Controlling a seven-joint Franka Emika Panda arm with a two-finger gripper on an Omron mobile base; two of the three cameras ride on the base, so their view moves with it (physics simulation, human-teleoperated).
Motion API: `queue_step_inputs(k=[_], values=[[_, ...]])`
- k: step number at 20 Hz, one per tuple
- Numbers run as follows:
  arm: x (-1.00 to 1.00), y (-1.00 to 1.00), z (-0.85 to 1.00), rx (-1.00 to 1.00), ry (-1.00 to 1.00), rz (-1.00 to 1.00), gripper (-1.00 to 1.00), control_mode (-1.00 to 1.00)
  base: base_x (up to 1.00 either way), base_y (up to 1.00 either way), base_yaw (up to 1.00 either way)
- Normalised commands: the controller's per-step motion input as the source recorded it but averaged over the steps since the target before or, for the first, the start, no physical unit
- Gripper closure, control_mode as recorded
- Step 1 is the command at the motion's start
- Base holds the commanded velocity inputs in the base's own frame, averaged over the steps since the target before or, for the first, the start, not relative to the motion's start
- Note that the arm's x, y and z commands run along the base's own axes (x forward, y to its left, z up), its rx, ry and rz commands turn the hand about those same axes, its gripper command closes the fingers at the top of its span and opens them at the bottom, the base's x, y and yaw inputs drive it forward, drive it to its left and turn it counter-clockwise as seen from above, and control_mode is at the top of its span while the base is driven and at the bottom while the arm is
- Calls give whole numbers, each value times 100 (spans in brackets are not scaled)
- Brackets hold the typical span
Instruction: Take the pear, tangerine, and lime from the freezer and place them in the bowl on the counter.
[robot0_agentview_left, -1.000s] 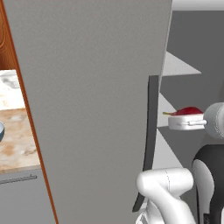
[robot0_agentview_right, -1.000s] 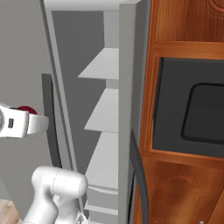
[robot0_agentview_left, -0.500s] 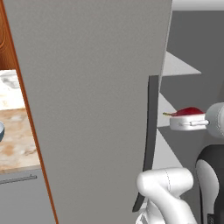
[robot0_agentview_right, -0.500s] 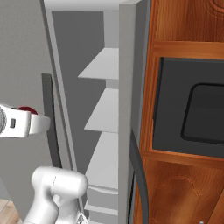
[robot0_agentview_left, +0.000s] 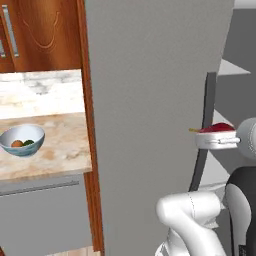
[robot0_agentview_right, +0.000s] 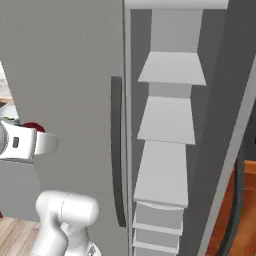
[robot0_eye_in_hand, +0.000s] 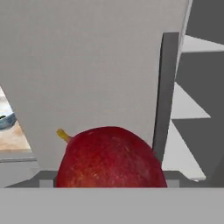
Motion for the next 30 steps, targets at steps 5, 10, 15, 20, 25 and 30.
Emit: queue_step_inputs(k=[5, 10, 15, 20, 25, 30], values=[[0, 0, 0, 0, 0, 0, 100, 100, -12, 100, 0], [0, 0, 0, 0, 0, 0, 100, 100, 6, 100, 0], [0, 0, 0, 0, 0, 0, 100, 100, 25, 100, -1], [0, 0, 0, 0, 0, 0, 100, 100, 52, 91, 0], [0, 0, 0, 0, 0, 0, 100, 100, 73, 39, -4], [0, 0, 0, 0, 0, 0, 100, 100, 58, 7, -11]])
